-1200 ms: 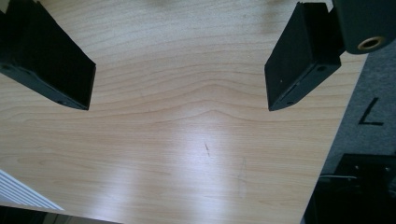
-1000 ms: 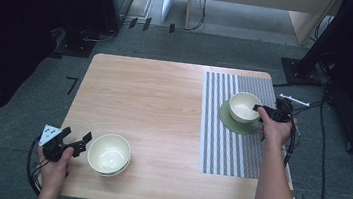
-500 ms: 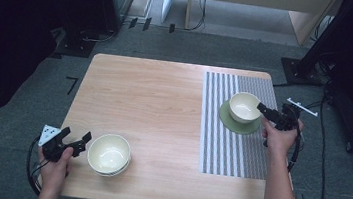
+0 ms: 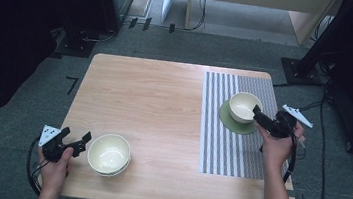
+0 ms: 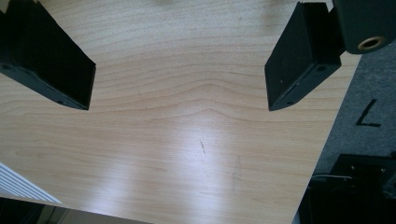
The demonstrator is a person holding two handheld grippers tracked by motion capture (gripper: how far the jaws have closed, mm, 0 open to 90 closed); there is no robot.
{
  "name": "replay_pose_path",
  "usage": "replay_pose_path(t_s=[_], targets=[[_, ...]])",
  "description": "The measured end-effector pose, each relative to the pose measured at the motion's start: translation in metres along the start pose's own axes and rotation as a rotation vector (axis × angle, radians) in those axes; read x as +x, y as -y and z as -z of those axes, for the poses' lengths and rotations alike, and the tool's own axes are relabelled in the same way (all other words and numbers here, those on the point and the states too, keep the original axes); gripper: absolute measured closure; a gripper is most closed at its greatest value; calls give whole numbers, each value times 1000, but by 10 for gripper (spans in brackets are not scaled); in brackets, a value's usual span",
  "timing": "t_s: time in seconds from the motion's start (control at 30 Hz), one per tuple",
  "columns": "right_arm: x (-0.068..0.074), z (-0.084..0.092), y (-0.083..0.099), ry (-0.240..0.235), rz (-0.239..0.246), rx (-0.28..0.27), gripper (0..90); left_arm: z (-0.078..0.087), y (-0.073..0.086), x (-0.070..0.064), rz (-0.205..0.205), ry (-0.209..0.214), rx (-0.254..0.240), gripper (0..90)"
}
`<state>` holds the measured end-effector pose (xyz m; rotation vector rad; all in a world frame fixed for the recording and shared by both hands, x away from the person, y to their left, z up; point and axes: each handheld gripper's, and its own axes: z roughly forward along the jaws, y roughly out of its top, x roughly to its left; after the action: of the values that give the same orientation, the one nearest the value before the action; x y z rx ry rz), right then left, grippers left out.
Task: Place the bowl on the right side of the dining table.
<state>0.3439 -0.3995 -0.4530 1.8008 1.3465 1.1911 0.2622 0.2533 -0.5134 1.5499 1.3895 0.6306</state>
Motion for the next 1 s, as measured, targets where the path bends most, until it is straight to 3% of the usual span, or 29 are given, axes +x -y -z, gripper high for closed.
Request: replay_pose_path(t_s=[0.13,0.2,0.33,1.0], targets=[[4,7,2,-11,19,-32,19,0,0,0,0,0,0,83],[5,11,2,-41,18,-52,7,0,0,0,0,0,0,83],[5,18,4,-43,30,-60,0,0,0,0,0,0,1,83],[-2,47,28,-19,68,-31,0,0,0,-1,-3,2,1,83]])
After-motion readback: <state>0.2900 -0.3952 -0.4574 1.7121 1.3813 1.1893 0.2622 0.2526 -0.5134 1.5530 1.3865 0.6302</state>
